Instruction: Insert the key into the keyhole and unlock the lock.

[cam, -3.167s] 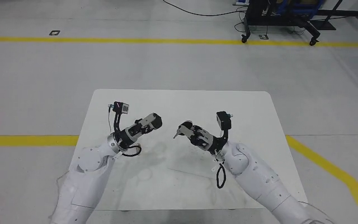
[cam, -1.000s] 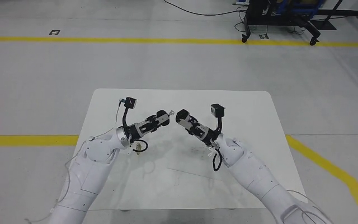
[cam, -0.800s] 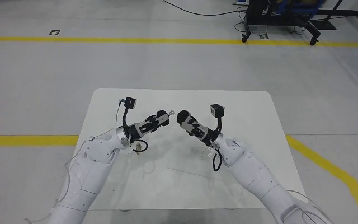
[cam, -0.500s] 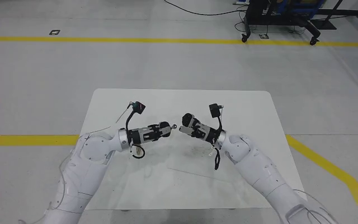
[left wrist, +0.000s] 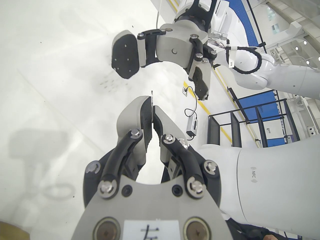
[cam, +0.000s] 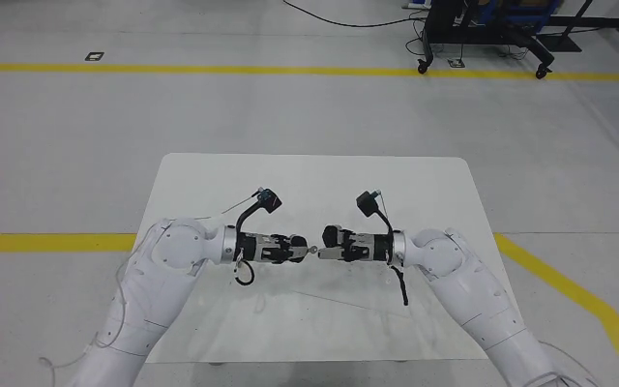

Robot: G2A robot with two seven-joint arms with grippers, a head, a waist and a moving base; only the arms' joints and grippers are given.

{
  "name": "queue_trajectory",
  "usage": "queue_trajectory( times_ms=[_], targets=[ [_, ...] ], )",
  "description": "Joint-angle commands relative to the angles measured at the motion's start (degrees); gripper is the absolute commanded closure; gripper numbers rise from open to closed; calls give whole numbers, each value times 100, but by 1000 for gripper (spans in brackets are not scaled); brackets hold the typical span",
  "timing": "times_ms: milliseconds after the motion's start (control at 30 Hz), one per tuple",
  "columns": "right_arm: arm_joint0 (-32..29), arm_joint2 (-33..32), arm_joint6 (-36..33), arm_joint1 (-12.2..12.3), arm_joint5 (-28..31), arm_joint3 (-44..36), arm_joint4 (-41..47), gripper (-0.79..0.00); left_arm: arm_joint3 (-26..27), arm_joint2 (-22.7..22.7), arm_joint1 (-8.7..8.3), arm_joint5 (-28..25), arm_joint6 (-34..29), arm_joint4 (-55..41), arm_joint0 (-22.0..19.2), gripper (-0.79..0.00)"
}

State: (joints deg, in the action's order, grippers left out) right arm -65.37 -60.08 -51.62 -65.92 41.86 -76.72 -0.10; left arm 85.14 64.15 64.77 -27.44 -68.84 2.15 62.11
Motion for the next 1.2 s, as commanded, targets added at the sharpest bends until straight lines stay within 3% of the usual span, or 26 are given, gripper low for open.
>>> queue_trajectory(
  times_ms=[0, 300, 467, 533, 600, 733, 767, 800, 833, 933, 1167],
  targets=[
    [10, 11, -39, 8, -10, -3, 47, -360, -40, -37, -3, -2, 13, -20, -38, 0],
    [114, 227, -55, -12, 17, 117, 147, -317, -147, -199, -17, -33, 30, -85, -160, 0],
    [177, 325, -43, -25, 82, 202, 216, -246, -168, -239, -33, -97, 82, -119, -186, 0],
    [194, 345, -52, -23, 104, 217, 247, -200, -172, -256, -40, -121, 97, -134, -190, 0],
    [204, 335, 13, -20, 182, 219, 233, 0, -167, -287, -44, -151, 105, -167, -194, 0],
    [181, 335, 120, -10, 302, 208, 186, 0, -212, -334, -53, -153, 122, -184, -226, 0],
    [171, 335, 132, -6, 324, 204, 185, 0, -220, -340, -56, -151, 133, -186, -233, -259],
    [163, 331, 140, -1, 350, 203, 192, 0, -230, -334, -60, -149, 172, -186, -236, -686],
    [156, 323, 143, 6, 368, 211, 197, 0, -236, -318, -64, -163, 232, -203, -235, -785],
    [123, 276, 146, 31, 434, 233, 262, 0, -255, -222, -76, -214, 536, -329, -179, -785],
    [76, -149, 233, 150, 765, 437, 720, 0, -251, -217, -79, -226, 539, -336, -173, -785]
  ],
)
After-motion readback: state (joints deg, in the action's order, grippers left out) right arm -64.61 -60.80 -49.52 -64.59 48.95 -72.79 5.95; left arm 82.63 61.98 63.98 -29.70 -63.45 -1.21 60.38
